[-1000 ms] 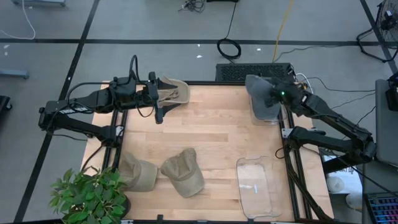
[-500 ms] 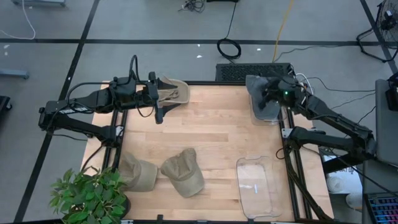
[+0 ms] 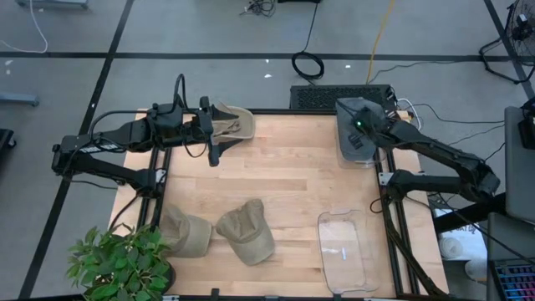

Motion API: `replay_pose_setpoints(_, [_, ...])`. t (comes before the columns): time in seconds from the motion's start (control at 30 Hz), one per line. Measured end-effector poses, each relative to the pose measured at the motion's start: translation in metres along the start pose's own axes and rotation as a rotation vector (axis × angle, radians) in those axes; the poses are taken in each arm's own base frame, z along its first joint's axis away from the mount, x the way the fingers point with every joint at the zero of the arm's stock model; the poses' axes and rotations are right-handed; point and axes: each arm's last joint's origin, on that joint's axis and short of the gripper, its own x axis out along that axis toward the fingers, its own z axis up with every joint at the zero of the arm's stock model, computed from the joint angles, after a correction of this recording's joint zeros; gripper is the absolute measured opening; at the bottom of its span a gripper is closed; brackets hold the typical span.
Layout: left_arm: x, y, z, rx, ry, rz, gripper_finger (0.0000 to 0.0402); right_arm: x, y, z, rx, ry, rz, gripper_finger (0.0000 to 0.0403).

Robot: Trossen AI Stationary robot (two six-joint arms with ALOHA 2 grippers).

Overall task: Pick & Place hat
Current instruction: Put the blue cap into the top transparent bin

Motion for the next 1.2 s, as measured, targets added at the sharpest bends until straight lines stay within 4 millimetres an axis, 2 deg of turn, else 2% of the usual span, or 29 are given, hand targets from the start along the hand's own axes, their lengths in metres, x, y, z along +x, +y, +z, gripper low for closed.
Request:
replay_pose_setpoints(0.23, [0.0,0.0,0.0,0.0,0.0,-0.001,0.0324,0.029,0.018,0.003,-0.033,0.043,0.073,0.0])
replay_pose_setpoints(0.43, [0.0,0.0,0.0,0.0,0.0,0.0,0.0324,0.063,0.024,-0.012,-0.03,0.172,0.063,0.0])
replay_pose_setpoints(0.6, [0.0,0.0,0.0,0.0,0.0,0.0,0.0324,0.075,0.027,-0.021,-0.019,0.217,0.089,0.0])
replay_pose_setpoints(0.8, [0.0,0.0,0.0,0.0,0.0,-0.001,0.0324,0.063,0.02,-0.017,0.017,0.161,0.085,0.0])
replay_pose_setpoints(1.03, [0.0,0.0,0.0,0.0,0.0,0.0,0.0324,0.025,0.004,-0.009,0.101,-0.016,0.144,0.0])
replay_pose_setpoints(1.2, [0.0,0.0,0.0,0.0,0.0,-0.001,0.0324,0.007,0.001,-0.013,0.147,-0.071,0.296,0.0])
